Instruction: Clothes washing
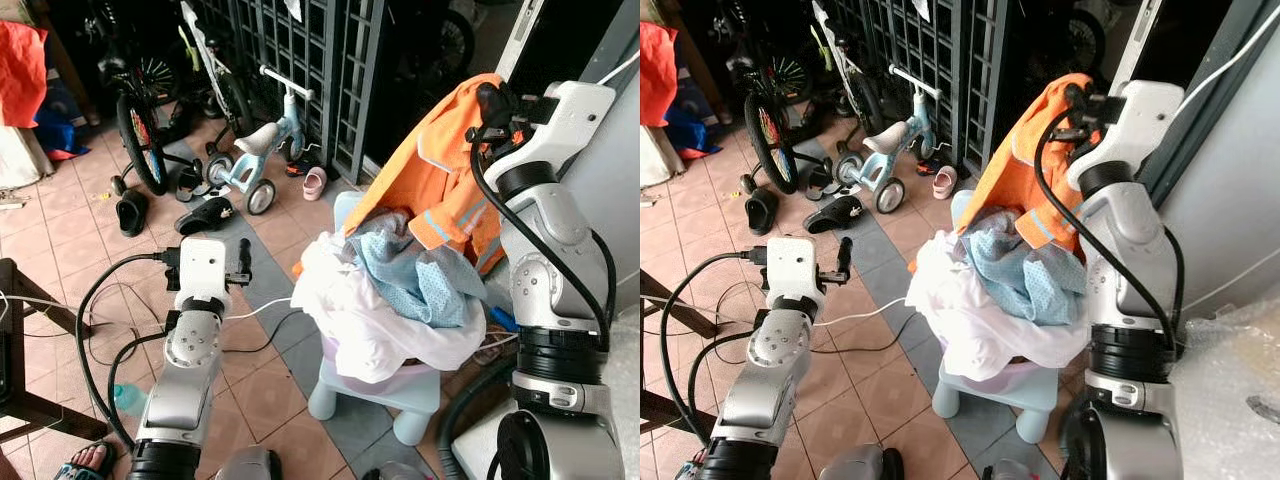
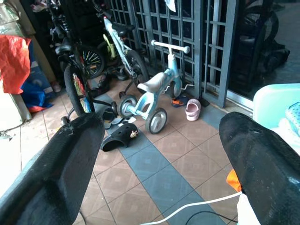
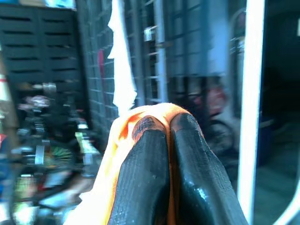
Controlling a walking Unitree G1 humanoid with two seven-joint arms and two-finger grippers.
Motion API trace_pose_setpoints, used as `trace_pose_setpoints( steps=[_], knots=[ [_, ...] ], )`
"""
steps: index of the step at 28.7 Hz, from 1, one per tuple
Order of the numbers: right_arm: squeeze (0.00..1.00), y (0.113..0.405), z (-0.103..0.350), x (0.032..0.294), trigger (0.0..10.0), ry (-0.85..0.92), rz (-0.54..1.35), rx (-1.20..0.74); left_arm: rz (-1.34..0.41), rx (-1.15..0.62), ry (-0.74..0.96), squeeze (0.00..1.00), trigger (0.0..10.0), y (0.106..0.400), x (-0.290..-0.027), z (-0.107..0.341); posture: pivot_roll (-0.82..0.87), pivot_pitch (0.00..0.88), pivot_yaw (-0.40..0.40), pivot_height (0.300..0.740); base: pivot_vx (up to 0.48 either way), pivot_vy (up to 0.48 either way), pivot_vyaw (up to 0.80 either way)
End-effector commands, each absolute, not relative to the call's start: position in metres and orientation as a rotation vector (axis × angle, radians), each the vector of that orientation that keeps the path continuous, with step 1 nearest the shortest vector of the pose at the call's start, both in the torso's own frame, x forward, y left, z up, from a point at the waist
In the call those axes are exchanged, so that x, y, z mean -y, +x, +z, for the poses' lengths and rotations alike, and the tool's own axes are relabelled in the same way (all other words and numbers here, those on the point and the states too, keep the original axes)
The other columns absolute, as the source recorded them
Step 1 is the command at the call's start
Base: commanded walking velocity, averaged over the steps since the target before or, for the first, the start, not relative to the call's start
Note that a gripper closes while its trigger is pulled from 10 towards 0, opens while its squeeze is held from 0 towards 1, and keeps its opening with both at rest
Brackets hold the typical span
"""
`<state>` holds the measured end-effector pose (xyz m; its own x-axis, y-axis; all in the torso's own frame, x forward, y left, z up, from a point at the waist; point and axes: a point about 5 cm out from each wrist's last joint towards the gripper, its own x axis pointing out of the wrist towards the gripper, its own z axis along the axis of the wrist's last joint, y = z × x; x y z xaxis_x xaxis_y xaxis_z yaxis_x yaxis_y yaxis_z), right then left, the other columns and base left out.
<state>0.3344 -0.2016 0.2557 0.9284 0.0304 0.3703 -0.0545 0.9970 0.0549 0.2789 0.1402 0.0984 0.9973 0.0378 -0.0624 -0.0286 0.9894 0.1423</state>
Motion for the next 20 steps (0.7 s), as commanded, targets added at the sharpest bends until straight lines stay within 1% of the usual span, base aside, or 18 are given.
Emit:
trace_pose_setpoints(
  steps=[1,2,4,5,11,16,20],
  knots=[
    [0.0,0.329,0.276,0.212,0.0,0.016,-0.037,0.468,0.026,-0.067,0.154,0.0,10.0,0.28,-0.138,0.097,-0.07,0.0,0.029,0.74,0.0,0.0,0.0],
    [0.0,0.33,0.272,0.216,3.3,0.012,-0.064,0.452,0.023,-0.068,0.155,0.0,10.0,0.28,-0.137,0.096,-0.07,0.0,0.029,0.74,0.0,0.0,0.0],
    [0.0,0.33,0.269,0.219,3.3,0.008,-0.083,0.44,0.022,-0.068,0.156,0.0,10.0,0.28,-0.137,0.096,-0.07,0.0,0.029,0.74,0.0,0.0,0.0],
    [0.0,0.33,0.254,0.217,10.0,0.013,-0.08,0.384,0.024,-0.066,0.153,0.0,10.0,0.28,-0.136,0.096,-0.07,0.0,0.029,0.74,0.0,0.0,0.0],
    [0.0,0.328,0.233,0.202,10.0,0.028,-0.03,0.319,0.036,-0.07,0.153,0.0,10.0,0.278,-0.139,0.095,-0.06,0.0,0.026,0.74,0.0,0.0,0.0],
    [0.0,0.328,0.229,0.198,10.0,0.035,-0.016,0.306,0.039,-0.072,0.158,0.0,10.0,0.277,-0.141,0.094,-0.05,0.0,0.025,0.74,0.0,0.0,0.0],
    [0.0,0.327,0.225,0.197,10.0,0.041,-0.016,0.292,0.039,-0.078,0.159,0.0,10.0,0.276,-0.141,0.093,-0.05,0.0,0.026,0.74,-0.251,0.0,0.0]
  ],
)
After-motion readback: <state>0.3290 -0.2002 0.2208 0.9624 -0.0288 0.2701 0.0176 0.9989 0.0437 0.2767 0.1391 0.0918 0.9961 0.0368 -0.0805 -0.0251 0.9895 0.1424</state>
